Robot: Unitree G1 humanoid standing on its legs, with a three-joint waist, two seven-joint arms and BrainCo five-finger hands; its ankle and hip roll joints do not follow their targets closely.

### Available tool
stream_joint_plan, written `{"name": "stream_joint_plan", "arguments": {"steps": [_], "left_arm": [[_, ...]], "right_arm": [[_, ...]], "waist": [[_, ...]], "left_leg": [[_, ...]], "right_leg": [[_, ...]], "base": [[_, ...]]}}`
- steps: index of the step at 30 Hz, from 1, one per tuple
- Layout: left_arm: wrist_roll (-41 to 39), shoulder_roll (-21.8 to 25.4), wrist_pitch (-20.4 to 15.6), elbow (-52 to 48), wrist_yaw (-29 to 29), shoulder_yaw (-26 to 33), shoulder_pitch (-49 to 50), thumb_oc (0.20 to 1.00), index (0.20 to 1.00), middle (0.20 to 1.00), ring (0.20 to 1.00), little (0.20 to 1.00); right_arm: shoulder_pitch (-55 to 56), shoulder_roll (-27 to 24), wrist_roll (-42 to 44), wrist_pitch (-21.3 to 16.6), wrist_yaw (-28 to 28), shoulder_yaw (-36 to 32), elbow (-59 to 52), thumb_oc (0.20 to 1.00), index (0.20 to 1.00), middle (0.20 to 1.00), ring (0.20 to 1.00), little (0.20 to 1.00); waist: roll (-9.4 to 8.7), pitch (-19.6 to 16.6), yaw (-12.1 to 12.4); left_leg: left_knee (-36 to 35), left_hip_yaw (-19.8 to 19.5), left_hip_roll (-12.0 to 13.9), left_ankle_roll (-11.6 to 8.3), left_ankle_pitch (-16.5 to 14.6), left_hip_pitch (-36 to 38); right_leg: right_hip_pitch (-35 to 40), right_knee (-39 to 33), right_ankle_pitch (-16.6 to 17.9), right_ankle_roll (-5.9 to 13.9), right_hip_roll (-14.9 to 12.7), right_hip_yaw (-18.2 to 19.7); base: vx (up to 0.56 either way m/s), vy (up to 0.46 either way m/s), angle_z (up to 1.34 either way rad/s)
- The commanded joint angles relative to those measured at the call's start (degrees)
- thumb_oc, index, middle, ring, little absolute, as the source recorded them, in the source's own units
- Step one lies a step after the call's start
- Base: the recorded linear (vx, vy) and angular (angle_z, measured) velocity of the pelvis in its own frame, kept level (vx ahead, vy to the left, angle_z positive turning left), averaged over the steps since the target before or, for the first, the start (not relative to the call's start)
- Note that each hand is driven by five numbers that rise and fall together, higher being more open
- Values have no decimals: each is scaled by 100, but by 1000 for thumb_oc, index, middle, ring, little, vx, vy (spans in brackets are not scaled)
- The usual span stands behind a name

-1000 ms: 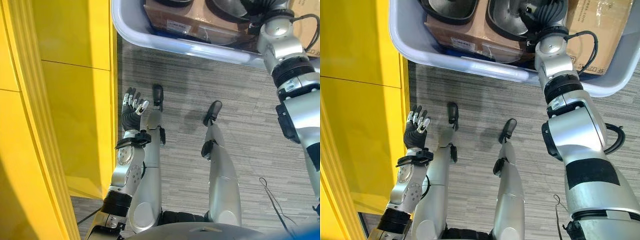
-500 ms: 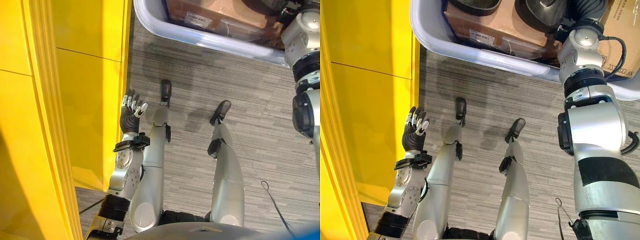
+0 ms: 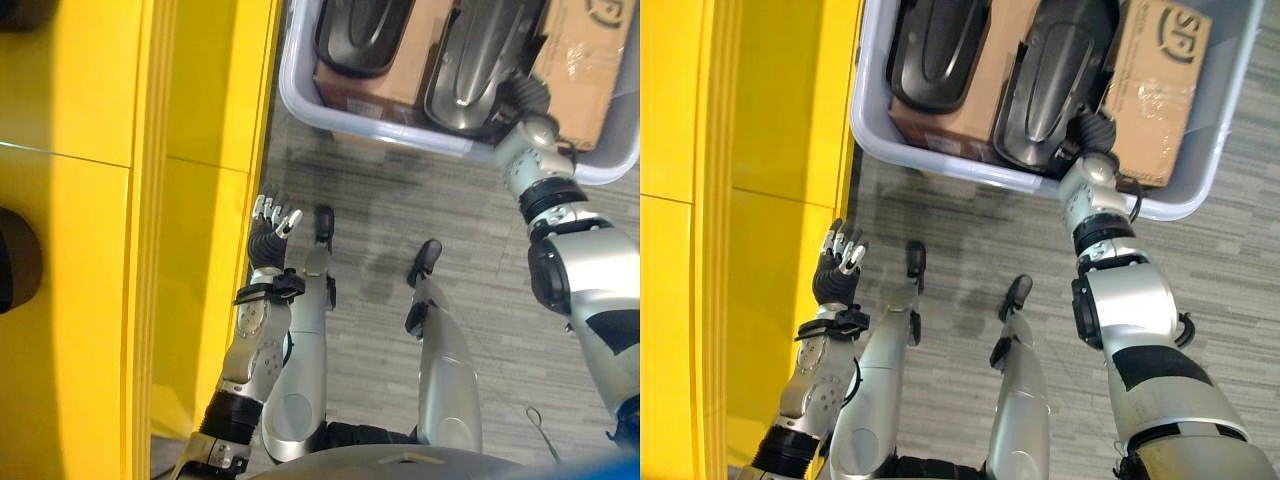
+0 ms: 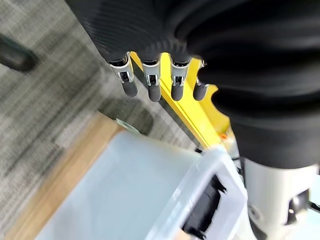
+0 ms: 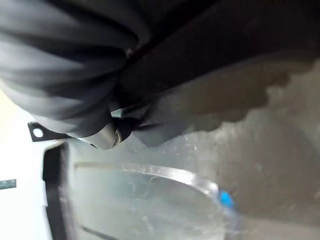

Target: Move parts from the plastic box to the shelf.

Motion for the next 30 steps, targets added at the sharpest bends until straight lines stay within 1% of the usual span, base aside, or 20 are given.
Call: {"name": "stream_joint_plan", "arguments": {"steps": [1, 2, 3, 4, 5, 7, 8, 12, 13, 14, 15, 16, 21, 25, 28, 30], "left_arm": [[59, 78, -99, -303, -218, 23, 213, 1000, 1000, 1000, 1000, 1000], [72, 74, -89, -269, -237, 46, 207, 1000, 1000, 1000, 1000, 1000], [118, 75, -40, -208, -314, 129, 212, 1000, 1000, 1000, 1000, 1000], [135, 82, 10, -178, -345, 188, 193, 1000, 1000, 1000, 1000, 1000], [144, 90, 31, -146, -359, 222, 224, 1000, 1000, 1000, 1000, 1000], [143, 104, 47, -112, -384, 263, 205, 1000, 1000, 1000, 1000, 1000], [166, 99, 81, -113, -432, 322, 193, 1000, 1000, 1000, 1000, 1000], [195, 115, 176, 15, -526, 496, 216, 1000, 1000, 1000, 1000, 1000], [194, 103, 207, 27, -550, 519, 241, 1000, 1000, 1000, 1000, 1000], [209, 109, 223, 54, -585, 535, 274, 1000, 1000, 1000, 1000, 1000], [214, 113, 280, 58, -650, 585, 357, 1000, 1000, 1000, 1000, 1000], [214, 113, 280, 56, -652, 585, 370, 1000, 1000, 1000, 1000, 1000], [317, 121, 410, 219, -808, 668, 515, 1000, 1000, 1000, 1000, 1000], [364, 100, 514, 292, -959, 771, 654, 1000, 1000, 1000, 1000, 1000], [329, 79, 545, 308, -1032, 903, 748, 1000, 1000, 1000, 1000, 1000], [316, 11, 580, 249, -1074, 1001, 867, 1000, 1000, 1000, 1000, 1000]], "right_arm": [[368, -163, 67, -333, 141, -95, -783, 200, 200, 200, 200, 200], [436, -102, 64, -337, 145, -154, -905, 200, 200, 200, 200, 200], [670, 53, 31, -365, 189, -264, -1247, 200, 200, 200, 200, 200], [738, 154, 15, -344, 216, -373, -1384, 200, 200, 200, 200, 200], [832, 221, 27, -346, 232, -404, -1506, 200, 200, 200, 200, 200], [867, 266, 16, -346, 244, -425, -1623, 200, 200, 200, 200, 200], [1065, 405, -35, -351, 290, -463, -2020, 200, 200, 200, 200, 200], [1454, 721, -79, -352, 396, -594, -2648, 200, 200, 200, 200, 200], [1591, 798, -97, -343, 428, -619, -2837, 200, 200, 200, 200, 200], [1789, 911, -132, -338, 461, -593, -3048, 200, 200, 200, 200, 200], [2139, 1069, -171, -326, 561, -589, -3426, 200, 200, 200, 200, 200], [2158, 1077, -175, -323, 555, -584, -3441, 200, 200, 200, 200, 200], [3131, 1481, -291, -218, 857, -462, -4198, 200, 200, 200, 200, 200], [3837, 1712, -338, -127, 1166, -327, -4558, 200, 200, 200, 200, 200], [4288, 1881, -355, -76, 1380, -202, -4736, 200, 200, 200, 200, 200], [4551, 2015, -370, -26, 1581, -2, -4807, 200, 200, 200, 200, 200]], "waist": [[31, 14, 84], [5, 14, 88], [-58, 14, 98], [-94, 14, 87], [-92, 14, 104], [-109, 14, 98], [-123, 14, 81], [-135, 13, 35], [-137, -33, 18], [-141, -117, -9], [-153, -314, -75], [-154, -321, -76], [-143, -803, -239], [-77, -1182, -342], [-13, -1444, -378], [75, -1664, -391]], "left_leg": [[221, -158, 99, -336, -828, 676], [142, -145, 100, -344, -805, 859], [-93, -105, 121, -371, -769, 1471], [-156, -77, 113, -367, -710, 1667], [-240, -66, 128, -385, -720, 1901], [-315, -63, 111, -381, -667, 2011], [-395, -27, 126, -391, -640, 2302], [-443, 41, 132, -393, -650, 2830], [-482, 65, 142, -398, -652, 2934], [-528, 101, 154, -411, -636, 3039], [-593, 143, 169, -418, -634, 3189], [-605, 146, 168, -418, -631, 3201], [-746, 283, 249, -440, -625, 3613], [-882, 353, 342, -438, -616, 3960], [-1110, 389, 469, -446, -510, 4219], [-1208, 354, 631, -481, -364, 4380]], "right_leg": [[760, -210, -28, 41, -38, 354], [916, -257, -21, 42, -32, 349], [1429, -359, -29, 34, -6, 344], [1595, -377, -4, 26, -12, 341], [1802, -417, -36, 19, 2, 344], [1878, -440, -15, 14, -8, 353], [2099, -440, -29, 5, -16, 353], [2528, -429, -73, -17, -13, 388], [2601, -444, -76, -16, -7, 398], [2665, -464, -70, -17, 3, 408], [2770, -503, -83, -21, 18, 421], [2779, -510, -82, -20, 19, 422], [3059, -555, -165, -40, 46, 452], [3281, -455, -352, -100, 120, 460], [3385, -326, -547, -161, 246, 478], [3508, -201, -764, -245, 399, 447]], "base": [[-20, -46, -3], [4, -87, -2], [11, -101, -2], [39, -106, -7], [4, -51, -7], [9, -36, -3], [31, -41, -1], [26, -36, -4], [40, -37, -7], [78, -52, -6], [70, -38, -6], [68, -37, -7], [64, -50, -10], [61, -78, -7], [38, -122, -4], [14, -233, -3]]}}
